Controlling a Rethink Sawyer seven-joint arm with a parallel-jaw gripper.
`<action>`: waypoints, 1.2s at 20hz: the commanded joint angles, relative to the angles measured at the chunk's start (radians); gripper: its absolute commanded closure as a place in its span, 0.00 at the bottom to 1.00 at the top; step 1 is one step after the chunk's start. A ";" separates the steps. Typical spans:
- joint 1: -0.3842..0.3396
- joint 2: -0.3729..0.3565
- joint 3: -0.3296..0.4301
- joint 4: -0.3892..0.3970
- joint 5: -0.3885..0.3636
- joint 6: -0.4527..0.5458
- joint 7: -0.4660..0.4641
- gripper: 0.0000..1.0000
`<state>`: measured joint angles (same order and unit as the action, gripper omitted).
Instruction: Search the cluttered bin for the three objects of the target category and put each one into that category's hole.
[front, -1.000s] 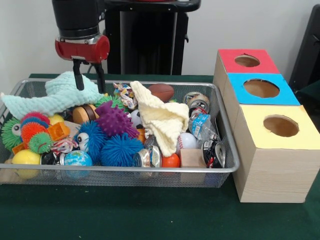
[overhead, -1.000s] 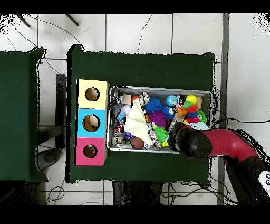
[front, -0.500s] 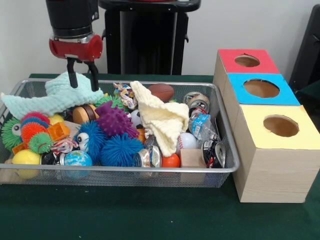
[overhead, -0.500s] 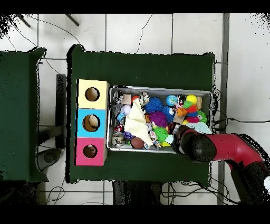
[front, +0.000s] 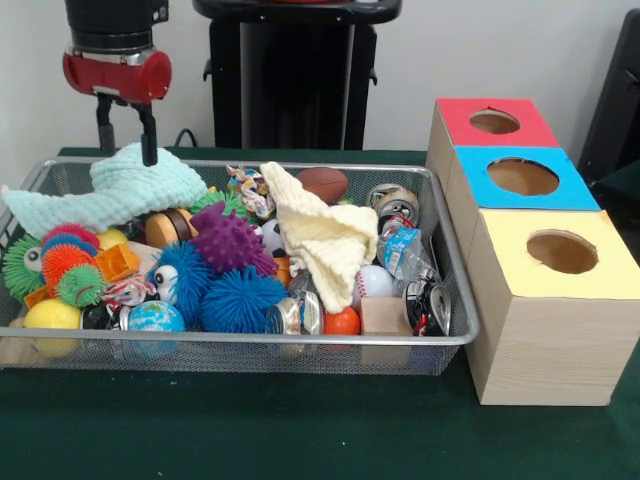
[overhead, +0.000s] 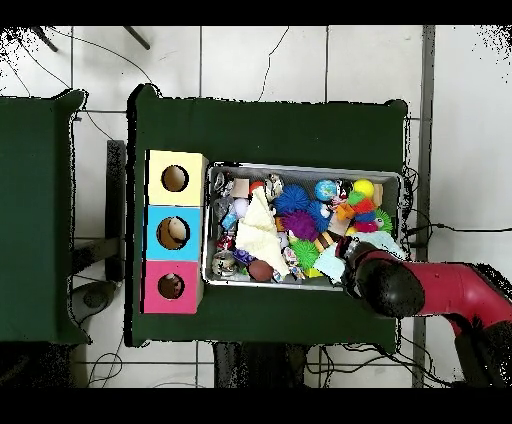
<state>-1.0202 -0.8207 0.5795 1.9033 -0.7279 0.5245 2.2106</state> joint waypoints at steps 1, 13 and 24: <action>0.103 -0.067 -0.139 0.017 -0.179 -0.131 0.066 0.00; 0.271 0.033 -0.381 -0.068 -0.240 -0.329 0.167 0.00; 0.343 0.182 -0.528 -0.179 -0.209 -0.382 0.095 0.00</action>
<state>-0.6862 -0.7407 0.1368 1.8410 -0.8979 0.1577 2.2108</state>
